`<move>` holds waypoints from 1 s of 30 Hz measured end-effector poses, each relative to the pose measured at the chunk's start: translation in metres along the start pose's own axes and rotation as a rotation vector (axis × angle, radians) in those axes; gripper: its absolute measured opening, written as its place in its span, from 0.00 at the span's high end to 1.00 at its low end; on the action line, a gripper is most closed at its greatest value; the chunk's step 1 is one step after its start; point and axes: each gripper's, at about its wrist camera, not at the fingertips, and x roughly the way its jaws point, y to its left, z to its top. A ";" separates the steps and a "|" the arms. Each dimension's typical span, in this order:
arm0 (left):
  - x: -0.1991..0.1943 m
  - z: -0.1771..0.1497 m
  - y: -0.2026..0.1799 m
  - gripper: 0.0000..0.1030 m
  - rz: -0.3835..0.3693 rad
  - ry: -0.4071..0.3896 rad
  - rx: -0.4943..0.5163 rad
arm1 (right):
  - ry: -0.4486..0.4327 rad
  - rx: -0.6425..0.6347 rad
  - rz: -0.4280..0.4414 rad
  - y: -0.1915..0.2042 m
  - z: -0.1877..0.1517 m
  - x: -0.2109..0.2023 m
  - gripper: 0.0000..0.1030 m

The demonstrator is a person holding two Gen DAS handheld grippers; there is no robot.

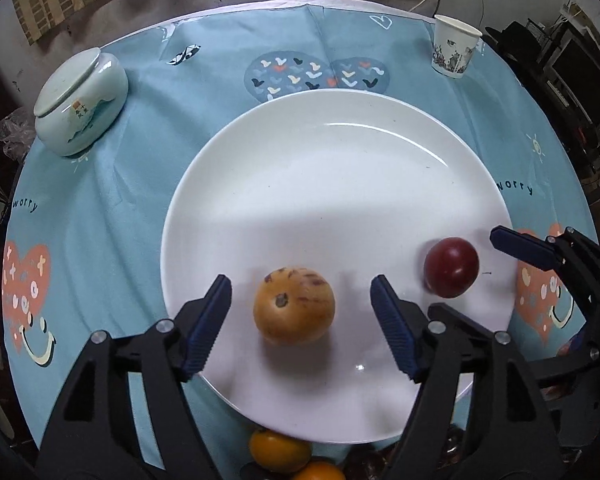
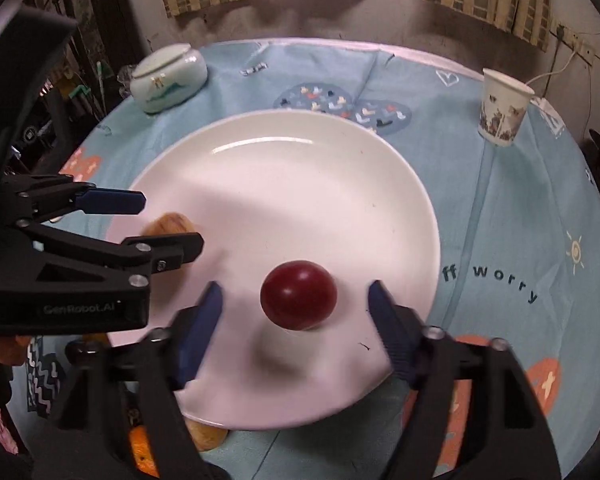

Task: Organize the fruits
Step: 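Carry both fruits onto the white plate and open both tools, then move both open tools back from the plate to the fruit pile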

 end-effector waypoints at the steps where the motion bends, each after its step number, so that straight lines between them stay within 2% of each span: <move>1: -0.001 0.001 0.002 0.28 0.010 -0.009 -0.004 | -0.005 -0.007 -0.009 0.002 0.002 -0.004 0.26; 4: -0.015 -0.003 0.004 0.28 0.039 -0.040 -0.011 | -0.057 0.014 -0.010 0.002 0.003 -0.029 0.26; 6: -0.036 -0.011 0.003 0.27 0.065 -0.103 -0.001 | -0.106 0.045 -0.001 0.000 -0.003 -0.053 0.26; 8: -0.060 -0.021 -0.001 0.17 0.093 -0.180 0.009 | -0.157 0.060 -0.004 0.001 -0.013 -0.082 0.26; 9: -0.073 -0.026 -0.002 0.16 0.102 -0.220 0.010 | -0.182 0.060 -0.007 0.003 -0.017 -0.095 0.26; 10: -0.089 -0.032 -0.005 0.15 0.114 -0.273 0.013 | -0.228 0.057 -0.014 0.006 -0.023 -0.114 0.26; 14: -0.136 -0.050 -0.019 0.10 0.138 -0.399 0.035 | -0.417 0.039 -0.069 0.020 -0.042 -0.186 0.25; 18: -0.173 -0.069 -0.033 0.07 0.129 -0.473 0.054 | -0.623 0.017 -0.179 0.037 -0.058 -0.259 0.21; 19: -0.182 -0.075 -0.037 0.07 0.129 -0.494 0.067 | -0.691 0.017 -0.219 0.041 -0.066 -0.278 0.06; 20: -0.188 -0.080 -0.039 0.07 0.130 -0.508 0.072 | -0.760 0.036 -0.250 0.044 -0.075 -0.295 0.01; 21: -0.194 -0.086 -0.041 0.07 0.128 -0.524 0.077 | -0.824 0.067 -0.254 0.044 -0.085 -0.307 0.01; 22: -0.199 -0.090 -0.042 0.06 0.119 -0.533 0.082 | -0.834 0.096 -0.224 0.041 -0.091 -0.312 0.01; 24: -0.205 -0.099 -0.044 0.06 0.120 -0.535 0.088 | -0.672 0.134 -0.124 0.030 -0.096 -0.294 0.01; 25: -0.206 -0.102 -0.045 0.06 0.125 -0.532 0.090 | -0.594 0.152 -0.113 0.028 -0.101 -0.281 0.01; 30: -0.209 -0.133 -0.027 0.06 0.138 -0.510 0.069 | -0.427 0.224 -0.094 0.026 -0.146 -0.235 0.01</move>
